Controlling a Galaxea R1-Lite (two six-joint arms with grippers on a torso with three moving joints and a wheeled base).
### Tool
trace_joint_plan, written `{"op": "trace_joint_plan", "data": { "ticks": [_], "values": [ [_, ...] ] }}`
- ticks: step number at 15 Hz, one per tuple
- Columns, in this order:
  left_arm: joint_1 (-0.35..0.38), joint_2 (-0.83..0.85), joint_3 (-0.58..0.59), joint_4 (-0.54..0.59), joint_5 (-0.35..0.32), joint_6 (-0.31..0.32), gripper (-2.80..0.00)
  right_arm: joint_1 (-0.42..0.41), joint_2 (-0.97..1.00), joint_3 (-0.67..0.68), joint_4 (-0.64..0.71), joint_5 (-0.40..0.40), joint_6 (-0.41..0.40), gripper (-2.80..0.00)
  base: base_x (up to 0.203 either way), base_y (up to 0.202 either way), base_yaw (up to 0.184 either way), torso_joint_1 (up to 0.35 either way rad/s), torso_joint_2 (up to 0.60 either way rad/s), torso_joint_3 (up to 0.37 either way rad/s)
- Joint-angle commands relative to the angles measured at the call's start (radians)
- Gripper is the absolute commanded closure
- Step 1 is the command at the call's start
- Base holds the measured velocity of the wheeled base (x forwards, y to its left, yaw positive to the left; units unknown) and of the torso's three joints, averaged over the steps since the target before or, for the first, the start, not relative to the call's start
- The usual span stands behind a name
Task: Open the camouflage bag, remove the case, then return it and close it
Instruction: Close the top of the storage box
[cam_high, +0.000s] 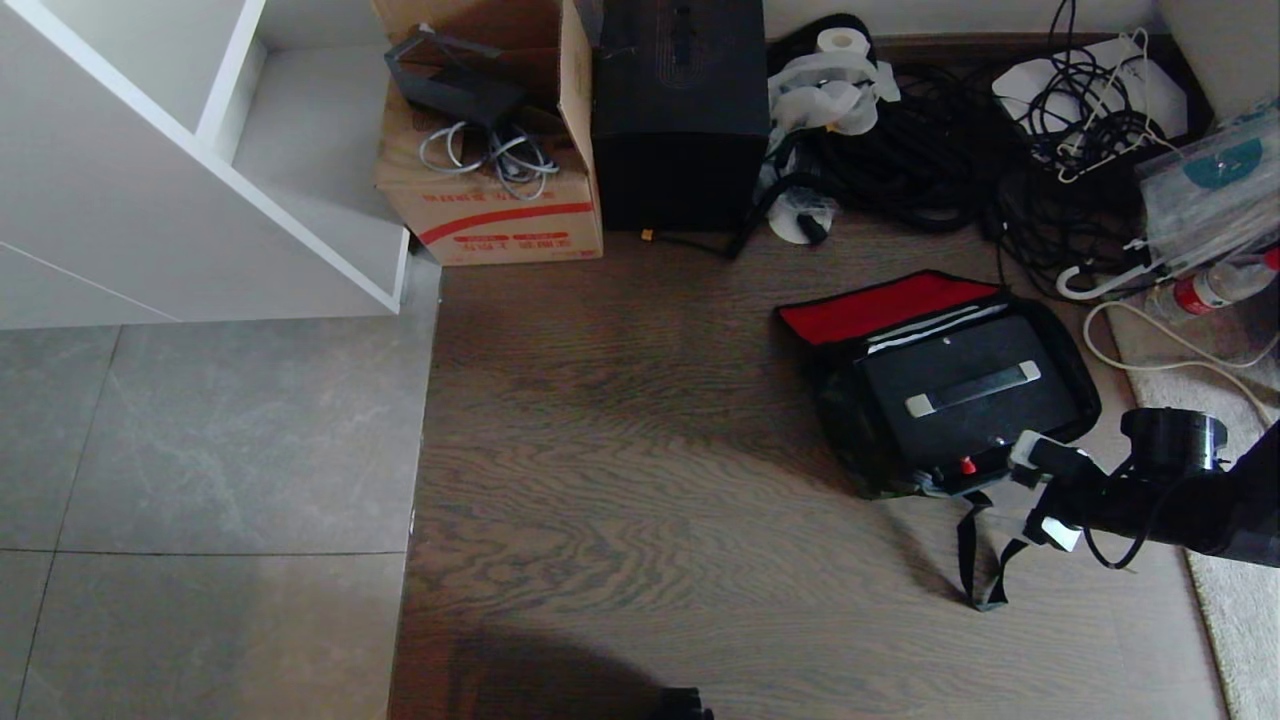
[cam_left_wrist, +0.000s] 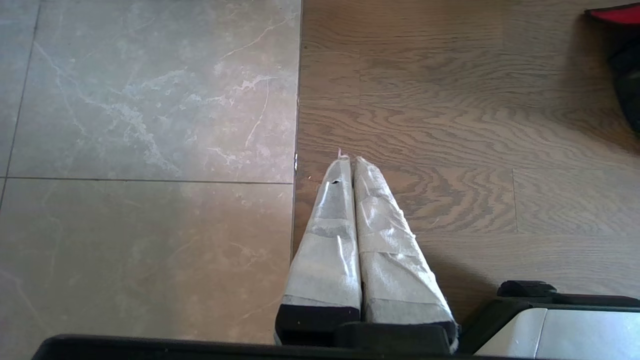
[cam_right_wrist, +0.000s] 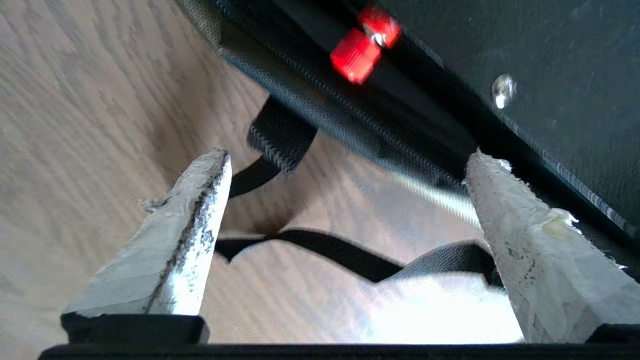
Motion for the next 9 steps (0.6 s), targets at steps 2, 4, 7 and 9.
{"op": "trace_joint_plan", "data": {
  "ticks": [2,4,7,9],
  "values": [
    [0.000,-0.002,0.009,0.000,0.000,0.000,0.00,0.009,0.028,-0.034,-0.010,0.006,-0.015,-2.80,0.000,0.000,0.000,0.000,0.00,0.000],
    [0.000,-0.002,0.009,0.000,0.000,0.000,0.00,0.013,0.036,-0.048,-0.009,0.006,-0.016,-2.80,0.000,0.000,0.000,0.000,0.00,0.000],
    [0.000,-0.002,0.009,0.000,0.000,0.000,0.00,0.017,0.061,-0.059,-0.003,0.001,-0.029,-2.80,0.000,0.000,0.000,0.000,0.00,0.000],
    [0.000,-0.002,0.009,0.000,0.000,0.000,0.00,0.025,0.079,-0.073,0.005,0.000,-0.027,-2.80,0.000,0.000,0.000,0.000,0.00,0.000]
  ]
}}
